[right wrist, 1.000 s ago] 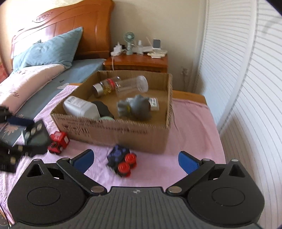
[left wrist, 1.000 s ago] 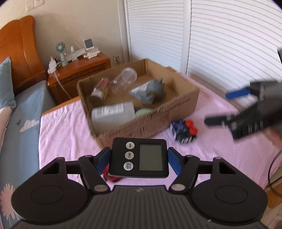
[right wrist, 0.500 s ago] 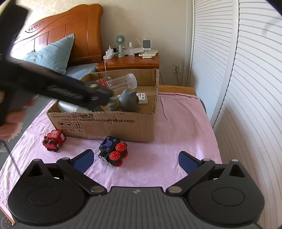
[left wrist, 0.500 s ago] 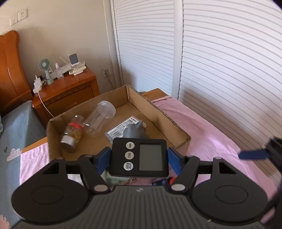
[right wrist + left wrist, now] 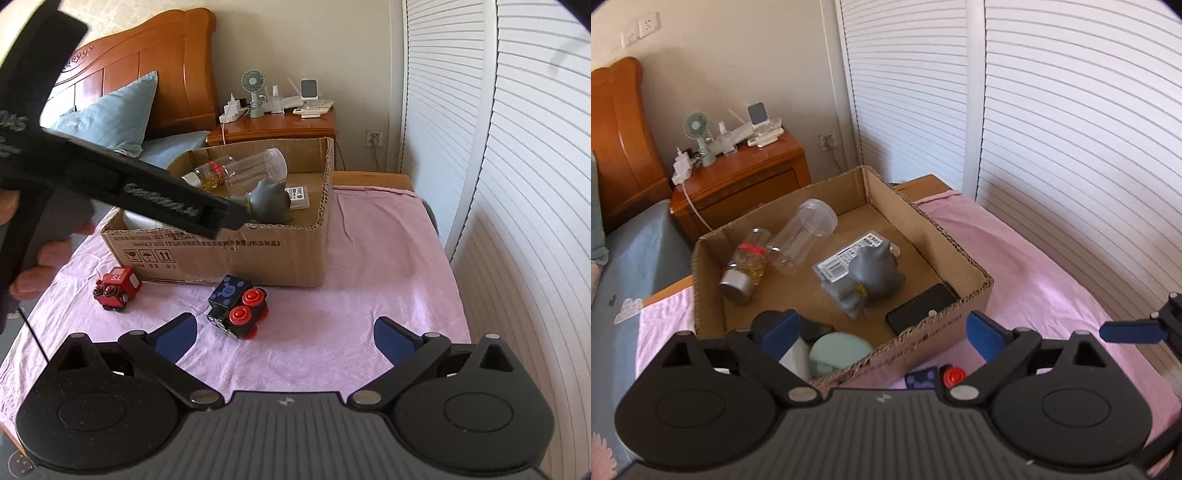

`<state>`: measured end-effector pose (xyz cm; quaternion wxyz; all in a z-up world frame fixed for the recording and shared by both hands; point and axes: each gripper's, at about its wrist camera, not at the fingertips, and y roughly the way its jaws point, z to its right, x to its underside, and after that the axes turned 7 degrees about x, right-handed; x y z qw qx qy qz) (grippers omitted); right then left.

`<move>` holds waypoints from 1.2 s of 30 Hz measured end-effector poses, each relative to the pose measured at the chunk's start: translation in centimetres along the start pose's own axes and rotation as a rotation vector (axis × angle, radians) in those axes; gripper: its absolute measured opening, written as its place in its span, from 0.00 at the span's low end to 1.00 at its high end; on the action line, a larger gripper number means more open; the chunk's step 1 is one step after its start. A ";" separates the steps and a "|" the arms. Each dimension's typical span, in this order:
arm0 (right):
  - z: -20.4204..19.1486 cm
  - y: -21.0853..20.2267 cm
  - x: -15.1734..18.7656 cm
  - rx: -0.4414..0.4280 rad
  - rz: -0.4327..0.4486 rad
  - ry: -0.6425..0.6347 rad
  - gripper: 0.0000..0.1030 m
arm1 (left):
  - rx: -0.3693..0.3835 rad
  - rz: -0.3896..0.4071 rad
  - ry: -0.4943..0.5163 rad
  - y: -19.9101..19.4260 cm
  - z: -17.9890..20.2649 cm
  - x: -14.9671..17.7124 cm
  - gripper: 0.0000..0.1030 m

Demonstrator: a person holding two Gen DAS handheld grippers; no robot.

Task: Organize rigid objects
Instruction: 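Lower the black digital timer into the box and open the left tool, then move both open tools toward the red train and blue-red block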

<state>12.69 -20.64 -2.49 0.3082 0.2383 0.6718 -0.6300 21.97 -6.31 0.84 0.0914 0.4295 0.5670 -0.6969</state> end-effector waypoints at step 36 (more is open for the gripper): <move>-3.0 0.1 1.1 0.027 -0.077 -0.082 1.00 | -0.245 -0.089 -0.418 -0.4 -6.6 15.2 0.98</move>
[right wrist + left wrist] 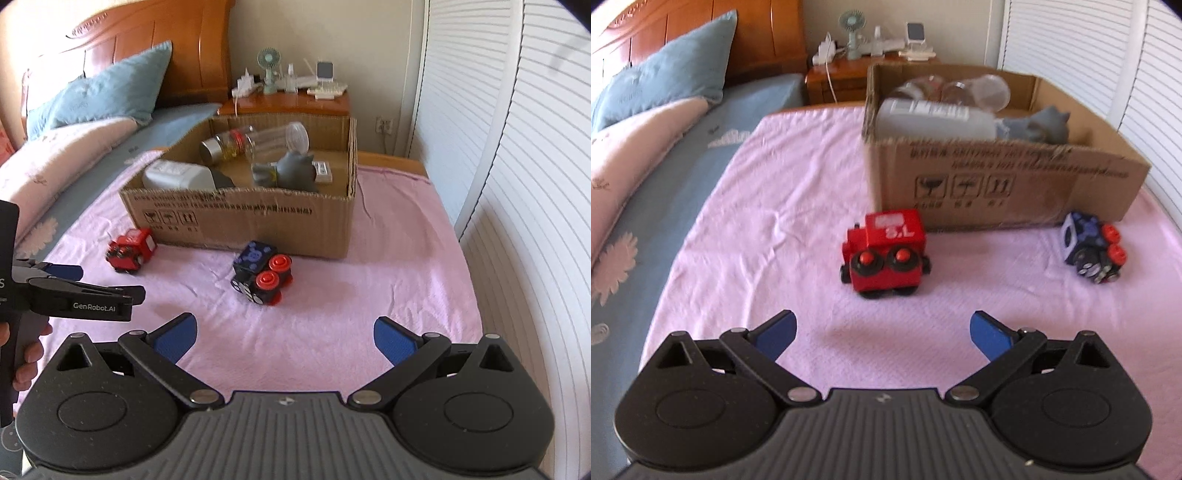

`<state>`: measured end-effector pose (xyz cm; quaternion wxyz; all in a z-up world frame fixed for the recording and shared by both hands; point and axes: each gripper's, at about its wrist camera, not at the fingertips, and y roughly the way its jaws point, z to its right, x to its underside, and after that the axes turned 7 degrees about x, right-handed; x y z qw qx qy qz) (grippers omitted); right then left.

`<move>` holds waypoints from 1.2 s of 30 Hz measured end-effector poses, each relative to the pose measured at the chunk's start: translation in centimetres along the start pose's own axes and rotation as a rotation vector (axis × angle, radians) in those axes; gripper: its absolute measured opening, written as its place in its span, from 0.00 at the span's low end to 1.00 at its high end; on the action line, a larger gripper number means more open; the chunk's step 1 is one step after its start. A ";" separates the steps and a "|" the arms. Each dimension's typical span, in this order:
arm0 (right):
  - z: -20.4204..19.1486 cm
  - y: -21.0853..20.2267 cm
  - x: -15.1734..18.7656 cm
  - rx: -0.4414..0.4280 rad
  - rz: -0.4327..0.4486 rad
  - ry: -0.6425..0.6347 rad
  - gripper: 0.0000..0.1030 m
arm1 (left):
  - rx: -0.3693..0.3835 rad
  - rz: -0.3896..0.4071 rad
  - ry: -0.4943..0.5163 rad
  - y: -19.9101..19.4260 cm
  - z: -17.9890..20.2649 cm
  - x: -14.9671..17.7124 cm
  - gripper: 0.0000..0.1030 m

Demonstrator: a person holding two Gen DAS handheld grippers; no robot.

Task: Organize rigid objects
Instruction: 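Move both open tools toward the red train and blue-red block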

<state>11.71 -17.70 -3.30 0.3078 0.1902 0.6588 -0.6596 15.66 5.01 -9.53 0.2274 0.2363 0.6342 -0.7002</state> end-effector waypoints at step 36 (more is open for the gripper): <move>-0.1 10.6 -1.9 0.160 -0.082 0.094 1.00 | 0.017 0.043 -0.033 0.6 -0.7 0.0 1.00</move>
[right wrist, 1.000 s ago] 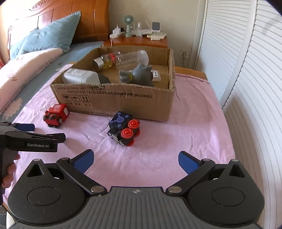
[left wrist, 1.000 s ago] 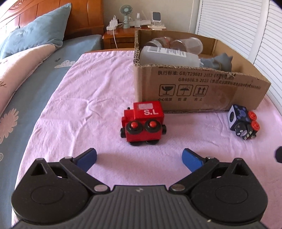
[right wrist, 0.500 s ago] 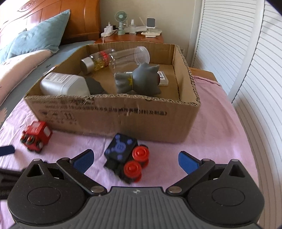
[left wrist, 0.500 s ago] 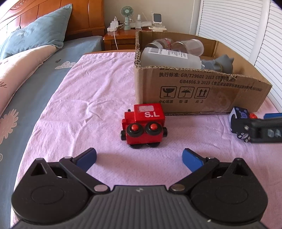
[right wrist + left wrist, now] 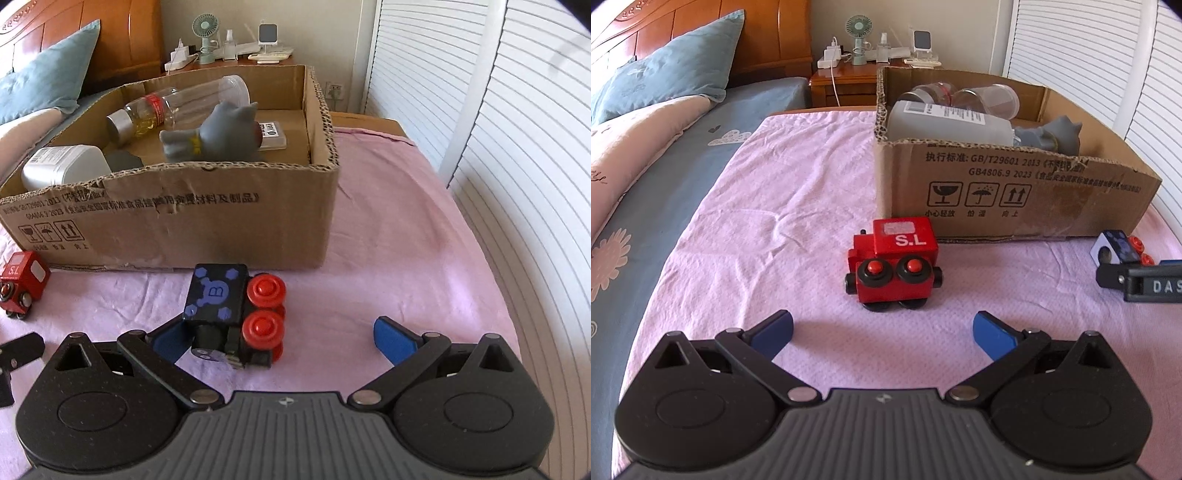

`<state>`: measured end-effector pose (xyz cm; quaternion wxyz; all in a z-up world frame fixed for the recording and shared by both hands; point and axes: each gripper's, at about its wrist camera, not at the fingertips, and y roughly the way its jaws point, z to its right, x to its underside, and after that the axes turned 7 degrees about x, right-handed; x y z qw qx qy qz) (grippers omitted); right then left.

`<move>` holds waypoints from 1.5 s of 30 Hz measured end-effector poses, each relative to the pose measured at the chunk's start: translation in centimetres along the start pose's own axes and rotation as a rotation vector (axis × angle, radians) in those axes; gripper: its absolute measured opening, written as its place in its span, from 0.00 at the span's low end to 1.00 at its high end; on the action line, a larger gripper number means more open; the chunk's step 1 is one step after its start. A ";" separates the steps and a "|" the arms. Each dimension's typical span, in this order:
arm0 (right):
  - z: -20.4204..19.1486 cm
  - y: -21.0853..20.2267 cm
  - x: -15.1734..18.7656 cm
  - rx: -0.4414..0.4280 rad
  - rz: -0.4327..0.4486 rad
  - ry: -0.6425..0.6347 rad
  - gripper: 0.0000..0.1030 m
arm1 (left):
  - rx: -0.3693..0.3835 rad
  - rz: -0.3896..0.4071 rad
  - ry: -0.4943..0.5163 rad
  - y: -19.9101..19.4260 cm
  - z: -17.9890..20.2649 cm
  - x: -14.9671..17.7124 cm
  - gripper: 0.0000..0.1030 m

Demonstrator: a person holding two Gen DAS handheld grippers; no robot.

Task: Organize rigid objects
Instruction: 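Move both open tools toward the red train and blue-red block, then grasp the red S.L train with the left tool while the right grasps the blue-red block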

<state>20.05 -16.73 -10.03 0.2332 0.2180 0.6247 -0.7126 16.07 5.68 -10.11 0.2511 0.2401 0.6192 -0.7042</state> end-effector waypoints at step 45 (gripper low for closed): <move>-1.0 -0.3 0.4 -0.092 0.075 -0.099 0.93 | 0.155 0.022 0.161 -1.0 2.3 0.3 0.55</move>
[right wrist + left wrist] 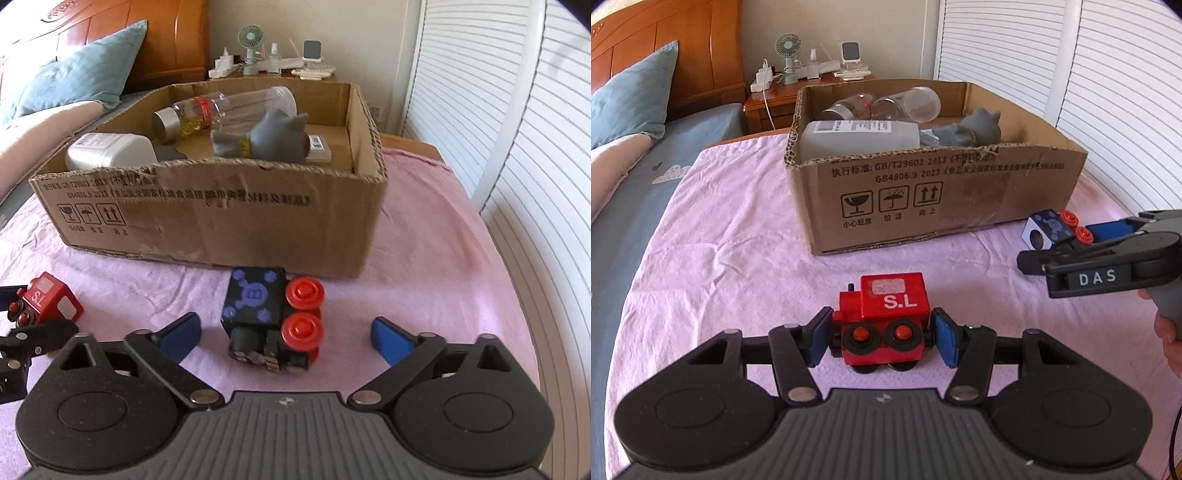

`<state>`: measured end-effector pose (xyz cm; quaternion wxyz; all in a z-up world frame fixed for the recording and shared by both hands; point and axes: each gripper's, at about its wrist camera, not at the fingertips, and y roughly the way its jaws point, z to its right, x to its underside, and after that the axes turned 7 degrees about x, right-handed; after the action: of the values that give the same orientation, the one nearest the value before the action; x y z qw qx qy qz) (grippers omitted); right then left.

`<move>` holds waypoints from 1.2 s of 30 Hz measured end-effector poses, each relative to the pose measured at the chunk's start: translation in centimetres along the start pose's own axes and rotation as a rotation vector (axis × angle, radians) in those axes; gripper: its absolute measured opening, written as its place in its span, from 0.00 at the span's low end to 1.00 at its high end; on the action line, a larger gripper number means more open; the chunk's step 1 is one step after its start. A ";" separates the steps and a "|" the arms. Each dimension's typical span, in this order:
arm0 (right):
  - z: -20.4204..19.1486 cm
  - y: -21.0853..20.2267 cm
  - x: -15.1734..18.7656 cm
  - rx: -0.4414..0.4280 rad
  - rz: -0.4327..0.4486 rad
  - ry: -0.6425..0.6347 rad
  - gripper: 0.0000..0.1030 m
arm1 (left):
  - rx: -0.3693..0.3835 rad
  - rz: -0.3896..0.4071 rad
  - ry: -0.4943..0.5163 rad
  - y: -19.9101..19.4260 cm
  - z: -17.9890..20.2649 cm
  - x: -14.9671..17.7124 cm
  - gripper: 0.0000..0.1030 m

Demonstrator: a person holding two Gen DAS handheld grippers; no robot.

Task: Organize rigid objects
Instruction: 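Grasp the red S.L train with the left tool while the right grasps the blue-red block, then carry the blue-red block into the box and open the right tool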

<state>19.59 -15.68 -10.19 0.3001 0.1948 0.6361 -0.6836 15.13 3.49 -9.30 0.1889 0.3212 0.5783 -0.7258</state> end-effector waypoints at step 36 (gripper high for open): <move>-0.2 -4.7 -0.9 -0.075 0.039 -0.146 0.54 | 0.022 -0.046 0.071 -1.9 -0.5 -1.2 0.54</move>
<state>17.19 -15.27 -6.10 0.3661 0.1454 0.6336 -0.6659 14.91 4.36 -7.21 0.1481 0.3356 0.5838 -0.7243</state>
